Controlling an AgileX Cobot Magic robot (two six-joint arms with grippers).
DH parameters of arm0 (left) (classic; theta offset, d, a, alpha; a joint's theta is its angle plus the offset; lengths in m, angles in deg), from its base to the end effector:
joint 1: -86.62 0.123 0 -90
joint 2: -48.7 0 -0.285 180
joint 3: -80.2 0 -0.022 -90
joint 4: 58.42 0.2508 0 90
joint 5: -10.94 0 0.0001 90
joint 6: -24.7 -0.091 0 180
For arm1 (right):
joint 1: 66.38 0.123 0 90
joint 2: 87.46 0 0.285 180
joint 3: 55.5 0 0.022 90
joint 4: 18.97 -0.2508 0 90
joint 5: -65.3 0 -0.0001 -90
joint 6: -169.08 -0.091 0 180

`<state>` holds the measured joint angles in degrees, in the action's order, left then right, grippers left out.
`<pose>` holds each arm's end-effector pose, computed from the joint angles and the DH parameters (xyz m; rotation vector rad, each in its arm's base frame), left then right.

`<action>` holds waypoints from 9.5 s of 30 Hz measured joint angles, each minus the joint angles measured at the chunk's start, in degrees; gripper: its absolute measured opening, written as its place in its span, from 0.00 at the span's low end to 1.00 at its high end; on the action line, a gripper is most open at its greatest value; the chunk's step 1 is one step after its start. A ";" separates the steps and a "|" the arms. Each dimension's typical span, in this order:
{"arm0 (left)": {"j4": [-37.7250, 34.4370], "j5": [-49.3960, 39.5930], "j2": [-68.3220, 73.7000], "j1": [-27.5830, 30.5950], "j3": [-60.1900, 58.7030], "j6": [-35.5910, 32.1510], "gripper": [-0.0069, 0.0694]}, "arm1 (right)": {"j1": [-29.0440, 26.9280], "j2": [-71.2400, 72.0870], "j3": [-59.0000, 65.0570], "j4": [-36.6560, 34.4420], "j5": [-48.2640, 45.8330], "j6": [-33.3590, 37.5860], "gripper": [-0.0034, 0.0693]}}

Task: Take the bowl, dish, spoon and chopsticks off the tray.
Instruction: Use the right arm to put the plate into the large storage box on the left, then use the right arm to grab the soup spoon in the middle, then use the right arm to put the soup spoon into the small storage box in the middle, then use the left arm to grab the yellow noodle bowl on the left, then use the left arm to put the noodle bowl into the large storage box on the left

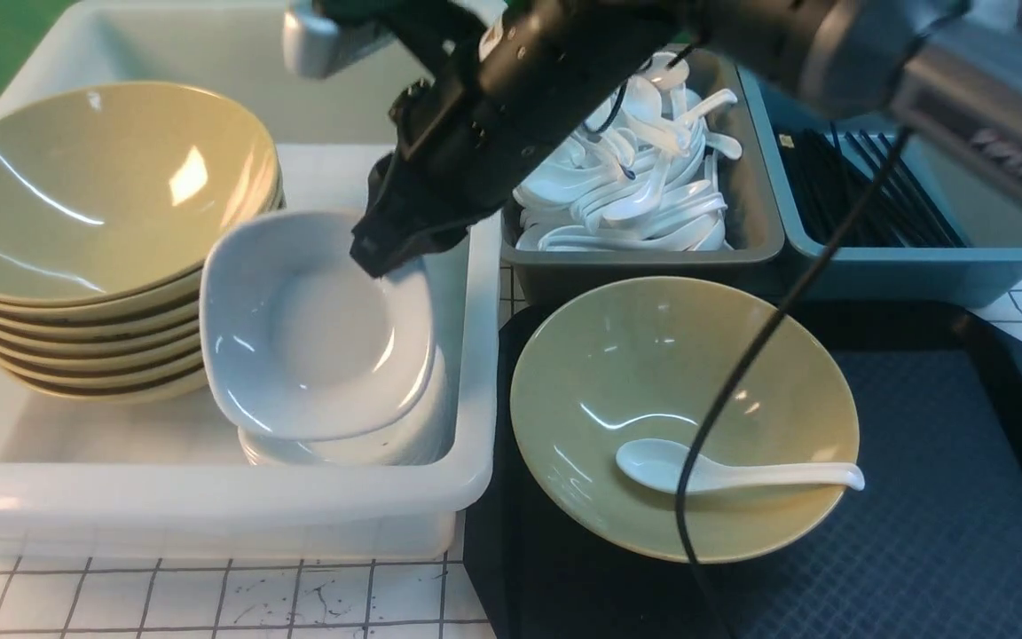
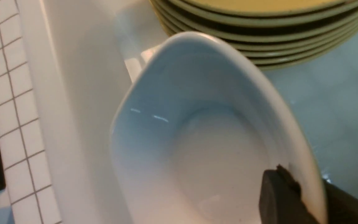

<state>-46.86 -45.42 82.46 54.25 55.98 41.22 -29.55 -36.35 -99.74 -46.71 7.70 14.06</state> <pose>0.0471 -0.0118 0.3967 0.2782 1.9740 -0.3137 0.3639 0.3172 0.3269 -1.1313 2.1814 0.7055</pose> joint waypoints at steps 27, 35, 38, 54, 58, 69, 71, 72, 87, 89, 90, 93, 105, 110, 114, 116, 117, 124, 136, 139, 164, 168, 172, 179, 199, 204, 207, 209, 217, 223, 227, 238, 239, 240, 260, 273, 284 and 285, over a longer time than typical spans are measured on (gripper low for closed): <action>-1.24 0.22 -0.05 0.00 0.06 -0.87 0.09 | 0.31 -4.80 -3.77 9.16 -1.00 -14.55 0.66; -1.77 2.23 -0.05 0.00 0.06 -1.48 0.09 | 0.31 2.27 -13.78 14.14 -9.42 -14.75 0.69; -3.65 3.69 -0.05 0.00 0.06 -2.67 0.09 | 0.31 6.21 -13.98 15.16 -9.42 -15.43 0.59; -29.04 6.25 -0.05 0.00 0.06 -21.95 0.09 | 0.19 38.17 32.69 27.74 -9.42 -20.34 0.35; -31.19 6.37 -0.05 0.00 0.06 -23.59 0.09 | 0.19 40.58 39.88 32.59 -9.47 -20.34 0.42; -31.90 6.42 -0.05 0.00 0.06 -24.35 0.09 | -3.81 26.78 45.49 34.95 -6.89 -9.70 0.74; -31.90 6.42 -0.05 0.00 0.06 -24.41 0.09 | -4.20 23.59 45.49 34.88 -6.07 -7.85 0.78; -31.90 6.42 -0.05 0.00 0.06 -24.41 0.09 | -4.21 23.31 45.49 34.82 -6.02 -7.72 0.78; -31.91 6.18 -0.05 0.00 0.06 -24.41 0.09 | -5.87 15.62 45.49 35.42 1.33 -5.54 0.80; -31.91 6.18 -0.05 0.00 0.06 -24.41 0.09 | -6.45 15.09 45.49 35.30 1.42 -5.48 0.78; -31.91 6.18 -0.05 0.00 0.06 -24.41 0.09 | -7.07 14.77 45.49 35.29 1.55 -5.48 0.77; -31.91 6.18 -0.05 0.00 0.06 -24.41 0.09 | -8.10 14.66 45.49 35.35 1.29 -5.42 0.70; -31.02 6.58 -0.05 0.00 0.06 -24.41 0.09 | -8.36 14.29 40.67 35.50 -7.98 -1.54 0.23; -27.99 8.98 1.97 0.00 0.06 -24.41 0.09 | -8.50 17.35 31.46 35.41 -9.42 -8.16 0.23; -26.55 13.93 5.85 0.00 0.06 -24.27 0.09 | -10.63 18.49 24.10 35.25 -0.03 -18.12 0.23; -26.49 15.79 6.74 0.00 0.06 -24.22 0.09 | -11.42 17.74 22.79 35.25 4.30 -20.54 0.23; -26.49 18.71 7.58 0.00 0.06 -24.22 0.09 | -12.74 15.65 20.70 35.30 9.05 -22.90 0.23; -26.45 29.21 10.15 0.00 0.06 -22.85 0.09 | -16.53 1.87 10.00 35.35 26.03 -29.38 0.23; -26.45 28.01 11.26 0.00 0.06 -22.40 0.09 | -17.74 -12.68 -2.01 35.46 31.53 -31.11 0.62; -26.45 26.86 11.26 0.00 0.06 -22.33 0.09 | -17.74 -11.84 -2.08 35.46 28.64 -31.11 0.78; -47.29 16.12 32.24 -0.69 0.06 -39.85 0.09 | -6.55 51.06 28.60 34.79 -9.51 -24.98 0.08; -47.66 16.43 38.51 -5.52 1.98 -40.39 0.09 | -6.52 67.37 43.47 33.47 -9.51 -27.61 0.08; -43.27 16.90 48.34 -14.32 7.63 -38.72 0.09 | -6.52 80.39 53.24 33.34 -9.51 -31.00 0.09; -25.10 17.22 64.70 -25.10 16.31 -26.54 0.09 | -6.52 92.71 55.70 33.22 -9.51 -33.73 0.09; -5.43 29.09 84.75 -27.44 22.47 -22.95 0.80 | -6.52 98.58 55.74 30.83 -9.51 -31.79 0.10; -3.44 30.03 86.92 -27.51 22.71 -21.54 0.54 | -6.52 98.58 55.74 29.68 -9.51 -31.11 0.10; -1.36 29.87 85.85 -27.93 23.12 -20.77 0.35 | -6.52 98.58 55.74 29.57 -9.51 -31.06 0.11; -0.75 29.11 84.32 -28.13 23.12 -20.06 0.30 | -6.52 98.58 55.74 29.42 -9.51 -31.06 0.11; -5.27 24.61 72.52 -34.01 22.46 -17.27 0.11 | -6.52 98.58 55.74 29.42 -9.51 -31.06 0.11; -4.81 26.41 63.77 -34.99 22.41 -17.18 0.11 | -6.52 98.58 55.74 29.72 -9.51 -31.06 0.11; -3.61 27.10 60.15 -34.94 22.46 -17.18 0.11 | -6.52 98.58 55.74 29.72 -9.51 -31.06 0.11; 17.20 0.42 50.54 -31.68 32.50 -15.42 0.11 | -6.52 93.85 55.74 24.16 -4.19 -24.98 0.11; 19.49 -3.39 49.91 -29.61 32.40 -15.56 0.11 | -6.52 92.11 55.74 22.50 -1.57 -23.14 0.11; 20.61 -5.70 49.56 -27.98 32.20 -15.90 0.11 | -6.52 90.29 55.74 20.83 0.28 -21.62 0.11; 19.66 7.85 56.74 11.64 21.60 -32.32 0.11 | -6.52 80.45 55.03 12.93 2.14 -7.92 0.11; 19.21 9.72 60.95 12.91 21.13 -32.57 0.12 | -6.52 80.45 54.86 12.79 -0.19 -7.05 0.11; 15.23 8.49 60.93 13.05 21.01 -31.79 0.41 | -6.52 81.57 54.75 12.79 -0.65 -6.52 0.11; 15.40 8.55 60.73 13.05 21.01 -31.52 0.48 | -6.52 81.93 54.75 12.75 -0.78 -6.38 0.11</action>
<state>-31.46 -36.88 143.20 67.30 77.00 9.70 -36.07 45.58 -44.99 -33.96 6.92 7.68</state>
